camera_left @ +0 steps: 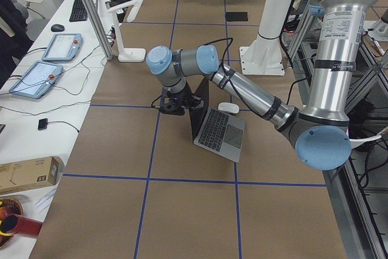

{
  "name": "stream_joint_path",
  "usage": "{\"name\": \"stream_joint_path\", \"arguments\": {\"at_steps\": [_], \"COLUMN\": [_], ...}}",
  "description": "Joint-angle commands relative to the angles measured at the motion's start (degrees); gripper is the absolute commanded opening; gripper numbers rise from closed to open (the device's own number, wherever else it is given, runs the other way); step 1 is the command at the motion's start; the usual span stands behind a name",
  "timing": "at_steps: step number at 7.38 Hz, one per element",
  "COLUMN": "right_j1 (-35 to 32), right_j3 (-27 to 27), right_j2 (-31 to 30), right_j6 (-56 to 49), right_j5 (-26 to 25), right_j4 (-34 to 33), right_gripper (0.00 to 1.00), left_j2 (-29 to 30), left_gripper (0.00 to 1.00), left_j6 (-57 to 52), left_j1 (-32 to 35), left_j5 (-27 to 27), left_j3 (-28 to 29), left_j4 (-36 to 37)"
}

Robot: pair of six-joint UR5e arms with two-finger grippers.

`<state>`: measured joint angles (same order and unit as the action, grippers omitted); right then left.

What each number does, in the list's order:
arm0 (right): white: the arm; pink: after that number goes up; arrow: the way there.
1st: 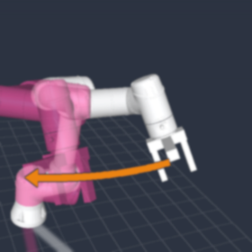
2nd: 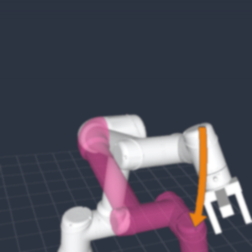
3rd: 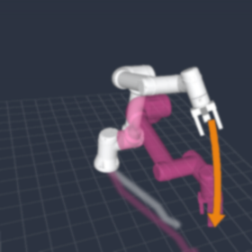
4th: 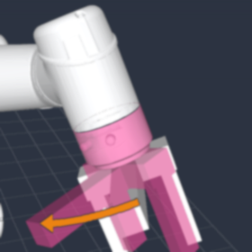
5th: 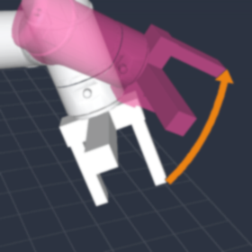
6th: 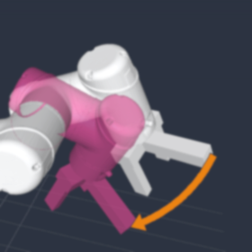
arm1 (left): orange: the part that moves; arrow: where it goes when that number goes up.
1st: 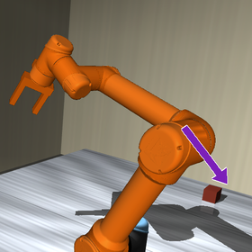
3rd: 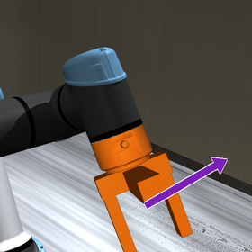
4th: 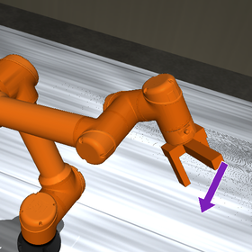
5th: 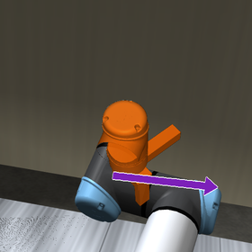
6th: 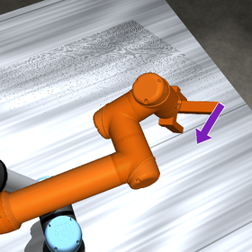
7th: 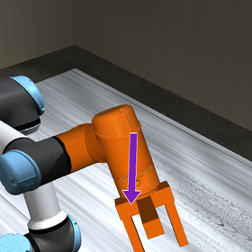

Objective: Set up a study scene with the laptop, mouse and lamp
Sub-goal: 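Lift the laptop's hinge edge with the left gripper, tilting it up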

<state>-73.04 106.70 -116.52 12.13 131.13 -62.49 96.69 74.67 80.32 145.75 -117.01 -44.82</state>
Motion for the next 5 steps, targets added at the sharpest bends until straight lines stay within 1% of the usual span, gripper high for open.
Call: {"name": "stream_joint_path", "arguments": {"at_steps": [1,5], "right_j1": [0.0,0.0], "right_j3": [0.0,0.0], "right_j2": [-0.03,-0.03], "right_j6": [0.0,0.0], "right_j5": [0.0,0.09], "right_j4": [0.0,0.0], "right_gripper": [1.0,1.0], "left_j2": [2.27,4.98], "left_gripper": [0.0,0.0], "left_j6": [-3.12,-3.13], "left_j1": [0.88,0.97], "left_j5": [-0.12,0.06], "left_j3": [0.12,1.08], "left_j4": [4.3,5.52]}}
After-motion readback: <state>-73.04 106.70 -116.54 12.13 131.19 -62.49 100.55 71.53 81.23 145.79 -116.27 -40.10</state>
